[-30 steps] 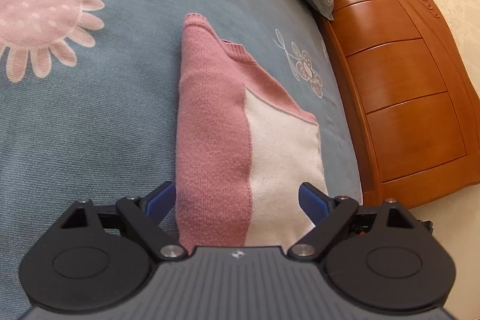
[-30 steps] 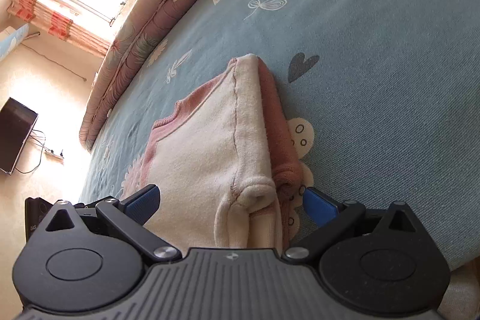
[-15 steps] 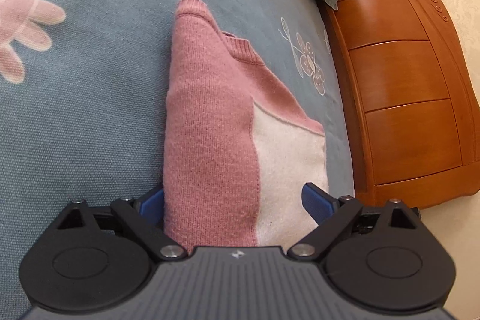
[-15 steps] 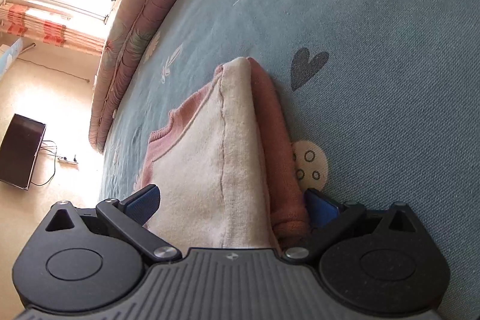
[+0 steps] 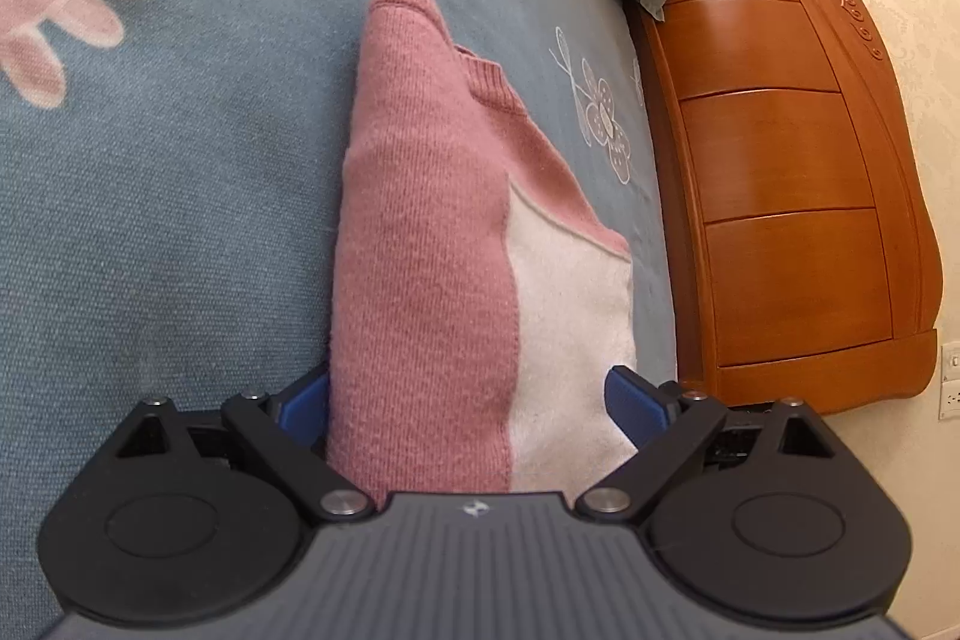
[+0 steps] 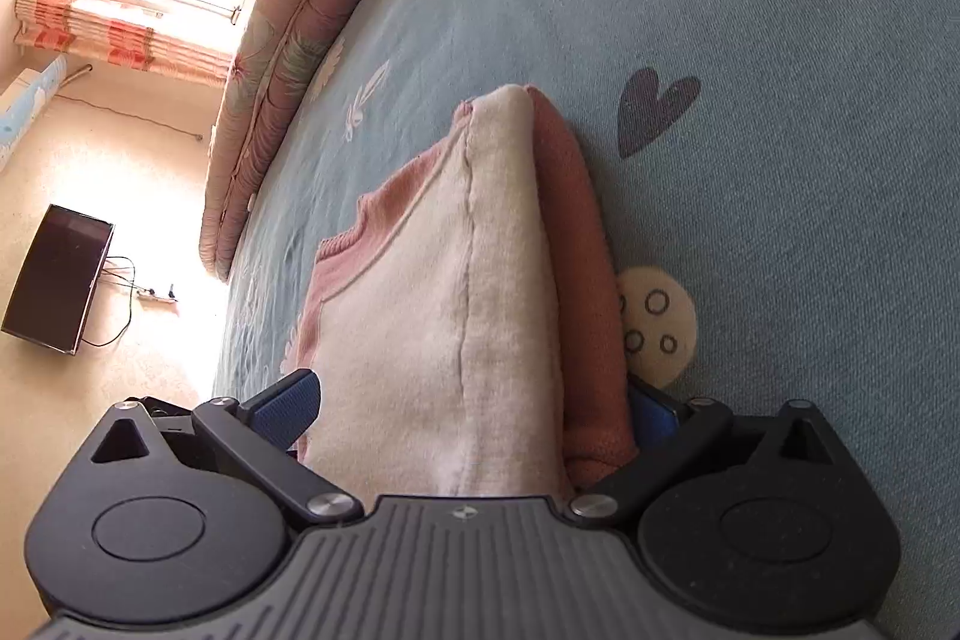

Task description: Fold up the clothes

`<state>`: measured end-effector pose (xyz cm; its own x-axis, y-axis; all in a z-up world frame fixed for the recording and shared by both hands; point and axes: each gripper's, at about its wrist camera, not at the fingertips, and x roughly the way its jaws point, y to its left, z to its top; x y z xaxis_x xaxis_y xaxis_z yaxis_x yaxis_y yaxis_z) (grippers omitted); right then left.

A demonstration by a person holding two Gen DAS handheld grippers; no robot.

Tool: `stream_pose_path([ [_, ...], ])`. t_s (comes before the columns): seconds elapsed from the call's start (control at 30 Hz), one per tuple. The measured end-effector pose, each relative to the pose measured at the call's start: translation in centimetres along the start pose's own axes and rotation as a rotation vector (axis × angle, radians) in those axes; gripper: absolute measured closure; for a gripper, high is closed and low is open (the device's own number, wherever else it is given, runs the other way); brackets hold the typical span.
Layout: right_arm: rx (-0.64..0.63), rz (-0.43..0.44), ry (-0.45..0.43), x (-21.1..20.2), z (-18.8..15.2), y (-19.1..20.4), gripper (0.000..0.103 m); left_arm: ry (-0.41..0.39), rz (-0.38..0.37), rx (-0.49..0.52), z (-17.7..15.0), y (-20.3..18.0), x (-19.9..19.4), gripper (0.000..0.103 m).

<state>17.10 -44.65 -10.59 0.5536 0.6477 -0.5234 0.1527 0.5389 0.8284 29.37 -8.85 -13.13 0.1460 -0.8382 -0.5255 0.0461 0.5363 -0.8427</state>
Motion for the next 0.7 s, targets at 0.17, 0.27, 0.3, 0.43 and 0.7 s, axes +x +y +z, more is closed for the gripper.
stream_pose_path([
  [0.17,0.042,0.030,0.040,0.6,1.5,-0.3,0.000,0.018,-0.002,-0.015,1.6,-0.4,1.1,0.009],
  [0.27,0.020,0.037,0.074,2.1,3.3,0.2,0.000,0.014,0.005,-0.025,2.7,-1.1,2.2,0.008],
  [0.3,0.023,0.037,0.089,2.4,3.6,0.2,0.000,0.015,0.006,-0.025,2.8,-1.3,2.4,0.007],
  [0.43,-0.003,0.054,0.138,1.6,2.9,0.1,0.000,0.040,-0.024,-0.018,2.0,-0.8,1.9,0.008],
  [0.7,-0.007,0.084,0.156,2.3,3.6,0.1,0.000,0.091,-0.015,-0.014,3.3,-2.3,4.3,0.002],
])
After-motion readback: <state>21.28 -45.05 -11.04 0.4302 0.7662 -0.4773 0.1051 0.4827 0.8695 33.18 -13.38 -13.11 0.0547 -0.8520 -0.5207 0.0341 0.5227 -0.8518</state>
